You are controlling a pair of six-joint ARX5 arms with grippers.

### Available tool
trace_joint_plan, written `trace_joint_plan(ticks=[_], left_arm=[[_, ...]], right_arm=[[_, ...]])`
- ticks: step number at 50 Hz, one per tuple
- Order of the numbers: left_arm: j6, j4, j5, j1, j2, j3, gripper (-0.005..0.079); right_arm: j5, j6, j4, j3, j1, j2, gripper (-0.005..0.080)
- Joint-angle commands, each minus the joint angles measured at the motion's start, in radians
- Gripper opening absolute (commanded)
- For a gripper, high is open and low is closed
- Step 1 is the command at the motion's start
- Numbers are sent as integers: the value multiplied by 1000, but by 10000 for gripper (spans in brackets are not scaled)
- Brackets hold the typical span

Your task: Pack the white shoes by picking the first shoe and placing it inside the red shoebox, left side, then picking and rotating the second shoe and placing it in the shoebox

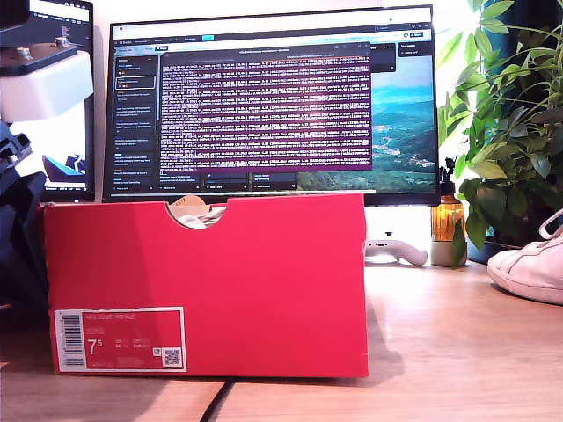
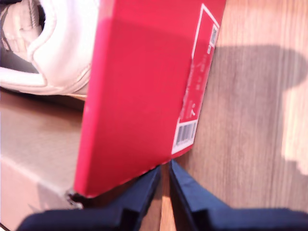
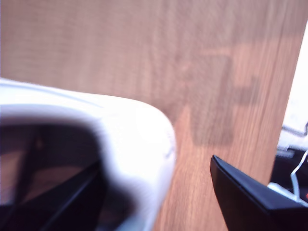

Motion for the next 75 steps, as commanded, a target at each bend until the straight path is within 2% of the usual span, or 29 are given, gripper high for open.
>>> trace_joint_plan(ticks=[1, 5, 9, 11, 19, 26, 34, 39, 41, 42, 43, 47, 50, 51, 55, 57, 61, 69, 75], left_arm=[[-8, 4, 17, -3, 5, 8, 43], [-8, 4, 17, -3, 5, 8, 43], [-8, 4, 17, -3, 5, 8, 43], [-8, 4, 17, -3, 5, 8, 43], [-8, 4, 17, -3, 5, 8, 43], [-8, 4, 17, -3, 5, 8, 43], [-8, 4, 17, -3, 5, 8, 43], [-8, 4, 17, -3, 5, 8, 43], [-8, 4, 17, -3, 5, 8, 43], [-8, 3, 17, -3, 5, 8, 43], [-8, 4, 17, -3, 5, 8, 43], [-8, 4, 17, -3, 5, 8, 43], [-8, 4, 17, -3, 5, 8, 43], [-8, 4, 17, -3, 5, 8, 43], [-8, 4, 17, -3, 5, 8, 43], [-8, 3, 17, -3, 5, 8, 43], [-8, 4, 17, -3, 5, 8, 43], [-8, 4, 17, -3, 5, 8, 43], [-8, 4, 17, -3, 5, 8, 43]], right_arm=[[-26, 18, 29, -47, -12, 19, 469], [-33, 31, 41, -59, -18, 19, 249], [-33, 46, 37, -59, -18, 19, -20], [-33, 42, 35, -58, -18, 19, 0], [-31, -45, 19, -41, -20, 13, -13], [31, -229, -50, 36, -21, 1, -13], [166, -577, -154, 195, -21, -2, -13], [185, -798, -206, 290, -20, -2, -13], [185, -934, -218, 321, -20, -2, -13], [185, -941, -219, 341, -20, -2, -13], [176, -1044, -237, 357, -20, -2, -13], [127, -1223, -275, 428, -20, -2, -13], [85, -1276, -283, 478, -20, -2, -13], [68, -1347, -280, 494, -20, -2, -13], [-25, -1460, -247, 542, -16, -2, -13], [-54, -1509, -216, 565, -10, -2, -13], [-182, -1611, -169, 603, 19, -2, -13], [-363, -1779, -13, 632, 107, -2, -13], [-434, -1872, 123, 632, 189, 1, -13]])
